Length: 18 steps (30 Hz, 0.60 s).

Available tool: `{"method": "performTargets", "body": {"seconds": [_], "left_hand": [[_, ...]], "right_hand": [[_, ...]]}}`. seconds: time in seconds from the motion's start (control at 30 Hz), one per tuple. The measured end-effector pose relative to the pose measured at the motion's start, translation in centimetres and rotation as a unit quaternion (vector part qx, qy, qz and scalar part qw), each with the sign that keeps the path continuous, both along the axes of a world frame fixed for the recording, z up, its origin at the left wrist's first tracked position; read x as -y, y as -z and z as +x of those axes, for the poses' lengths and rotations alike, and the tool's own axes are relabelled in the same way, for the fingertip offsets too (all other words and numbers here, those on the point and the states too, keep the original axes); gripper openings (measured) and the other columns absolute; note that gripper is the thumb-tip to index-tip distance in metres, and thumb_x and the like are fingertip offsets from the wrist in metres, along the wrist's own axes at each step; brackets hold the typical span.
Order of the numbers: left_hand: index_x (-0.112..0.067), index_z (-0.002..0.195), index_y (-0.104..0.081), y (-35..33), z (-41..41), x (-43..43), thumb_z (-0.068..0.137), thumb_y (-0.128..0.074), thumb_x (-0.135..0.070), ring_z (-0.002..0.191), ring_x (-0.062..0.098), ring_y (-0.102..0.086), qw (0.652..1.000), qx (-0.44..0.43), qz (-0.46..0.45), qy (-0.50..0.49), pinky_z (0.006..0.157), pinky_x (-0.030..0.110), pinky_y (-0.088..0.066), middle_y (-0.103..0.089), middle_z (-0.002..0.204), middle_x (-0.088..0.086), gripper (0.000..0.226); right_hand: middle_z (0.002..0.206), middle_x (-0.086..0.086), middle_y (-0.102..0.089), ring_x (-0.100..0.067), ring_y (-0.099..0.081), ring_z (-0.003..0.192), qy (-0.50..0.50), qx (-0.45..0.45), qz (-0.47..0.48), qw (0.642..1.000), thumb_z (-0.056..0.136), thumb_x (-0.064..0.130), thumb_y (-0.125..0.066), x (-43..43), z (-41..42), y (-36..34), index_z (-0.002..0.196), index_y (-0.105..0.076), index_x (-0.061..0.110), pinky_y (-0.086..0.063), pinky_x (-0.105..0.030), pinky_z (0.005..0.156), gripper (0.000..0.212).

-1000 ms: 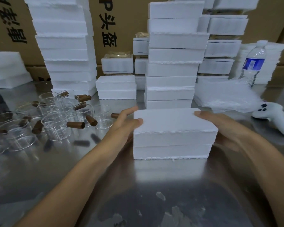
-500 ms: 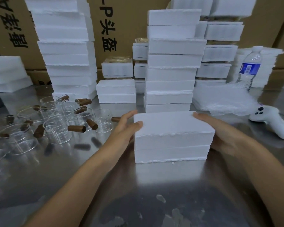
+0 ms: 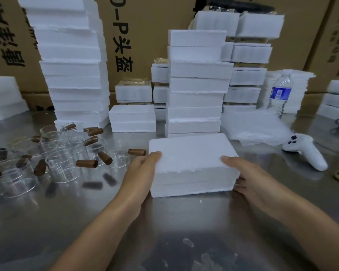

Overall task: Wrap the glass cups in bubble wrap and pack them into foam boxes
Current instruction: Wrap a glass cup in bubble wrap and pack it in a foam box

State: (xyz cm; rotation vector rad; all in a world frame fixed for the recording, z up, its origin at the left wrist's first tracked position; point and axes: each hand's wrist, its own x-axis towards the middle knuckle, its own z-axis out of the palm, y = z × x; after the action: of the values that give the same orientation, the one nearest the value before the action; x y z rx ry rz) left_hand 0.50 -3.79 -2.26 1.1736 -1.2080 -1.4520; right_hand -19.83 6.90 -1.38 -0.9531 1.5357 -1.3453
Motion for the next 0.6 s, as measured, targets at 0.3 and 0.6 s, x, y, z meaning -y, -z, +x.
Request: {"method": "performTargets", "body": {"seconds": [0.3, 0.6], "left_hand": [[-0.013, 0.118, -0.061, -1.9, 1.6, -1.1, 0.072, -0.059, -0.053, 0.101, 0.019, -0.067, 0.944, -0.309, 0.021, 0.117, 0.079, 0.034, -0.051, -0.07, 0.111, 0.001, 0.061], [-0.012, 0.104, -0.065, -0.6, 1.1, 0.2, 0.071, -0.056, -0.042, 0.076, 0.023, -0.071, 0.917, -0.36, 0.119, 0.124, 0.078, 0.039, -0.047, -0.07, 0.087, 0.011, 0.045]], "right_hand": [[0.084, -0.001, -0.064, -0.019, -0.061, 0.082, 0.094, 0.128, -0.101, 0.982, 0.059, 0.039, -0.069, 0.7, 1.5, -4.4, 0.091, -0.061, 0.023, -0.05, -0.035, 0.074, 0.037], [0.097, 0.0, -0.057, -0.021, -0.062, 0.09, 0.142, 0.155, -0.222, 0.952, 0.077, 0.037, -0.064, 4.1, -0.7, -17.9, 0.099, -0.054, 0.025, -0.056, -0.034, 0.071, 0.027]]}}
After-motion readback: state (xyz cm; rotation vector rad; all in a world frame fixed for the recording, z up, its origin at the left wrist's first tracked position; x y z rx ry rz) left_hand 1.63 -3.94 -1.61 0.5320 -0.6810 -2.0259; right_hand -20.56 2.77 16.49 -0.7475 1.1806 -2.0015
